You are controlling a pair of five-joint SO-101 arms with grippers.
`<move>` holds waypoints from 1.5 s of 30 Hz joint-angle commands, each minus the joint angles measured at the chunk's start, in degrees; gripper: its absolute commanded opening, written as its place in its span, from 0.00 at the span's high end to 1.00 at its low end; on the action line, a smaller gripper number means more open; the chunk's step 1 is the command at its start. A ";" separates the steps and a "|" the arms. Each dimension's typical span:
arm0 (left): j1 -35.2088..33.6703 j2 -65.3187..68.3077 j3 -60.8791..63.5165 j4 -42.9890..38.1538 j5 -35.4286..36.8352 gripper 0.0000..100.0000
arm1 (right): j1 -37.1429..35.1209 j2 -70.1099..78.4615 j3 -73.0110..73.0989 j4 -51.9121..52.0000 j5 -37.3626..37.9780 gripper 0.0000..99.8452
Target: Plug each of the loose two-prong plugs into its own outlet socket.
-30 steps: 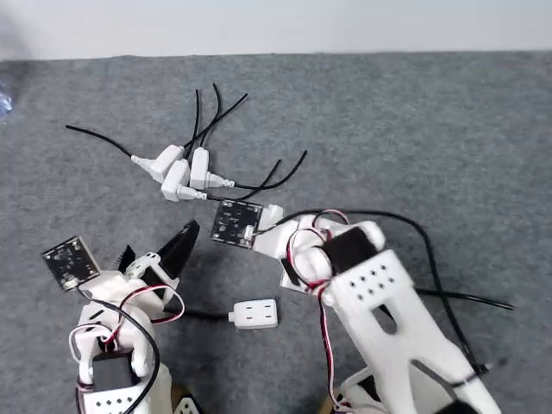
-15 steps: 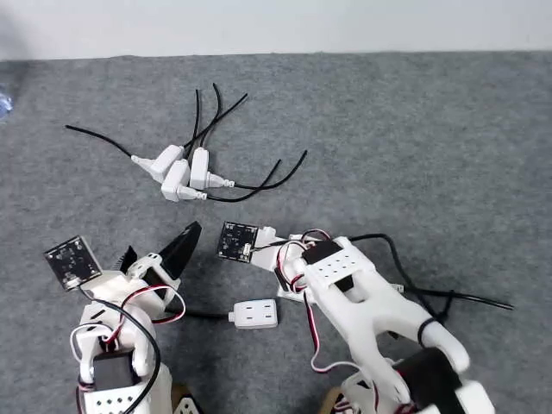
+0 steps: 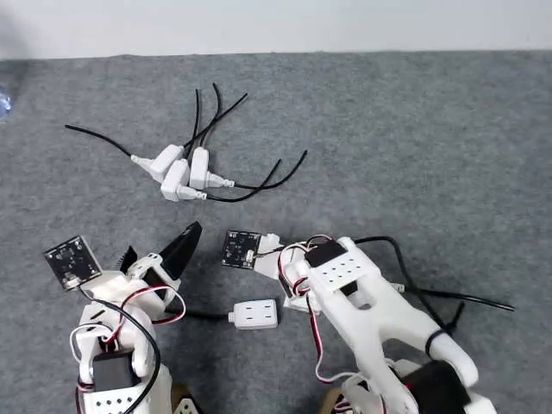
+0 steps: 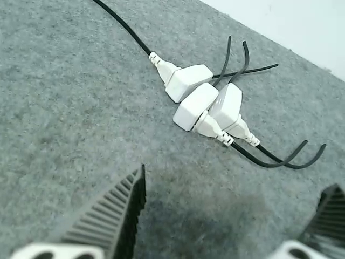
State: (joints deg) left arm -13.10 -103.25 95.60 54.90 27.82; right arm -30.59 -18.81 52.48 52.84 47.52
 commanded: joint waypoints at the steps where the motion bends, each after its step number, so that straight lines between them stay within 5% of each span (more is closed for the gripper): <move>1: 0.35 -0.44 -0.40 0.00 -0.62 0.54 | 0.40 -4.18 -2.29 1.45 0.79 0.80; 15: 0.35 -0.44 -0.31 0.00 -0.62 0.54 | 9.71 -6.29 -3.87 1.01 0.88 0.81; 45: 0.35 -0.44 -0.31 -0.09 -0.62 0.54 | 2.15 2.33 -3.87 -5.58 -2.64 0.81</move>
State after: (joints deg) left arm -13.10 -103.25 95.60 54.90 27.82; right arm -28.13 -16.44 52.48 48.35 45.41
